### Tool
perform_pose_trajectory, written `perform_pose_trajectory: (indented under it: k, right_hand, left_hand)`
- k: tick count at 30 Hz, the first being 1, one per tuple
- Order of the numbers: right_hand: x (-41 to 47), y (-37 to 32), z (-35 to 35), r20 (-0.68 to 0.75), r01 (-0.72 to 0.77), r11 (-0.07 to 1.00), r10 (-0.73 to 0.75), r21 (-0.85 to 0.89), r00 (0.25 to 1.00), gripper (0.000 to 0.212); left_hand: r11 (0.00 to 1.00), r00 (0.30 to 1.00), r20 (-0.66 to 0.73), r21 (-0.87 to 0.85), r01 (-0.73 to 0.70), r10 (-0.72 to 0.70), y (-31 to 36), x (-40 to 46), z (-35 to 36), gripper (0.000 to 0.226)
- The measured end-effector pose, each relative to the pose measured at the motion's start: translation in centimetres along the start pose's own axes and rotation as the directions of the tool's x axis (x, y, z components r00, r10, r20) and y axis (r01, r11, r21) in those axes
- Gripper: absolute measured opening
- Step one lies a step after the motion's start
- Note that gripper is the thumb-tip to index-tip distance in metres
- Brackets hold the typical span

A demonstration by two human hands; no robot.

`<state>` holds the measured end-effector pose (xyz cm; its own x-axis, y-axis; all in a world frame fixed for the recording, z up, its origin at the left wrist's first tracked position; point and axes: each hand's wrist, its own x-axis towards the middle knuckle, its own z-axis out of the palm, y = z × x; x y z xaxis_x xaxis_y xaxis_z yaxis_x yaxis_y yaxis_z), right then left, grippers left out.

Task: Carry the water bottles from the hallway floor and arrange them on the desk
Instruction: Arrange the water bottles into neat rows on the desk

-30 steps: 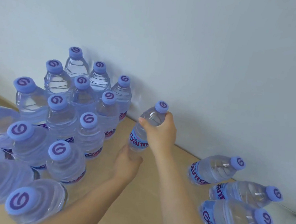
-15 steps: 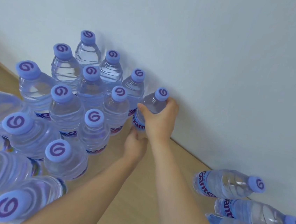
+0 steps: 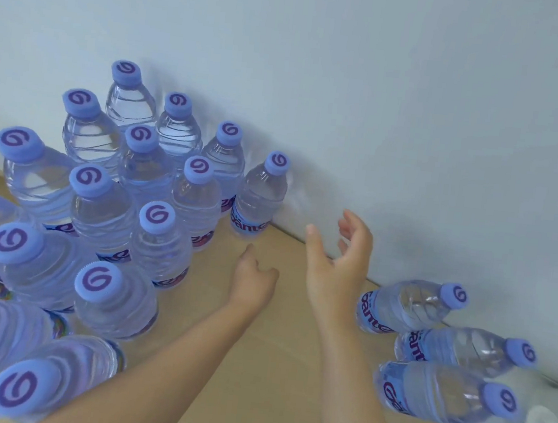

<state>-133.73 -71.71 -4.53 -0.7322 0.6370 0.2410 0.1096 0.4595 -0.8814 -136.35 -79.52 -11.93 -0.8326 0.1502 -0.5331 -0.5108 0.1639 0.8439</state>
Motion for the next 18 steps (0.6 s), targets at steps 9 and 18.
perform_pose_trajectory:
  k: [9,18]
  right_hand:
    - [-1.9,2.9,-10.1,-0.604,-0.112,0.969,-0.044,-0.219,0.796,0.058]
    - [0.6,6.3,-10.7,-0.382,-0.430,0.903,0.395,-0.005,0.835,0.069]
  left_hand:
    - [0.959,0.952,0.293,0.232,-0.162,0.090,-0.9,-5.2,4.8,0.069]
    - [0.924,0.905,0.409,0.289,-0.251,0.118,-0.8,-7.2,4.9,0.065]
